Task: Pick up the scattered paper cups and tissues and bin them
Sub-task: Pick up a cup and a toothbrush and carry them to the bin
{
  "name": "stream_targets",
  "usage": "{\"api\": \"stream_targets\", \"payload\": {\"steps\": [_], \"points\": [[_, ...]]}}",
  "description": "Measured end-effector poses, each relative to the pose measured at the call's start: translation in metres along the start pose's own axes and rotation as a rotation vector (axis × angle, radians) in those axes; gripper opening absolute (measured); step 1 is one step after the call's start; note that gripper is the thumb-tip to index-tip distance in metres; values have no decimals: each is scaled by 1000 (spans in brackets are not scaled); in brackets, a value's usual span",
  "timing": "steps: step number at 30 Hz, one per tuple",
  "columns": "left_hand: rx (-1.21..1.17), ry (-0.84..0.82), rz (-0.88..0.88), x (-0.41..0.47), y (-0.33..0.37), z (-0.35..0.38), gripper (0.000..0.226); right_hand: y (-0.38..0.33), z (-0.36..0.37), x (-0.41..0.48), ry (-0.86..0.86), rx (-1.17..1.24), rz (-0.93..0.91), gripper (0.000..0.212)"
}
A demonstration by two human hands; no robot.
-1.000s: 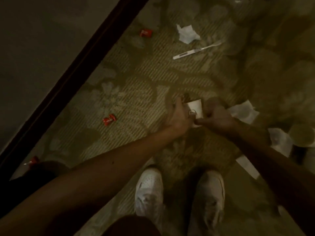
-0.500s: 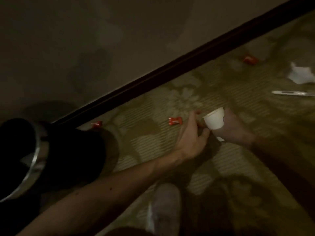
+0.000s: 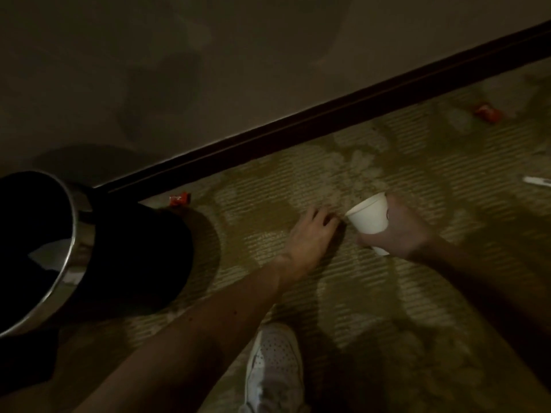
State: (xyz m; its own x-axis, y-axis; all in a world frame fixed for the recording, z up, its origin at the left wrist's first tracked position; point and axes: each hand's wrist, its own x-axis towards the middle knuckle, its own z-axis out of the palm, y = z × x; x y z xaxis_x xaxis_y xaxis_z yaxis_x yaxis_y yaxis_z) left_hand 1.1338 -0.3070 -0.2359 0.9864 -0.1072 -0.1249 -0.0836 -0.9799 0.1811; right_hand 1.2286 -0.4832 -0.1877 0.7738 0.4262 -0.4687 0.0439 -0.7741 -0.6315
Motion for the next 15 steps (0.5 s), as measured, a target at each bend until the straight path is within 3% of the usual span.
{"api": "stream_targets", "payload": {"steps": [2, 4, 6, 9, 12, 15], "points": [[-21, 40, 18, -8, -16, -3, 33, -15, 11, 7, -42, 66, -63, 88], [-73, 92, -89, -20, -39, -14, 25, -35, 24, 15, -82, 122, -125, 87], [-210, 173, -331, -37, -69, -29, 18, -56, 37, 24, -120, 155, -176, 83], [-446, 314, -859, -60, -119, -55, 19, -83, 55, 36, -172, 180, -216, 78], [-442, 400, -1169, -67, -160, -67, 34, -98, 67, 44, -186, 147, -233, 79], [-333, 243, -1279, -61, -178, -68, 65, -102, 70, 48, -212, 147, -224, 85]]}}
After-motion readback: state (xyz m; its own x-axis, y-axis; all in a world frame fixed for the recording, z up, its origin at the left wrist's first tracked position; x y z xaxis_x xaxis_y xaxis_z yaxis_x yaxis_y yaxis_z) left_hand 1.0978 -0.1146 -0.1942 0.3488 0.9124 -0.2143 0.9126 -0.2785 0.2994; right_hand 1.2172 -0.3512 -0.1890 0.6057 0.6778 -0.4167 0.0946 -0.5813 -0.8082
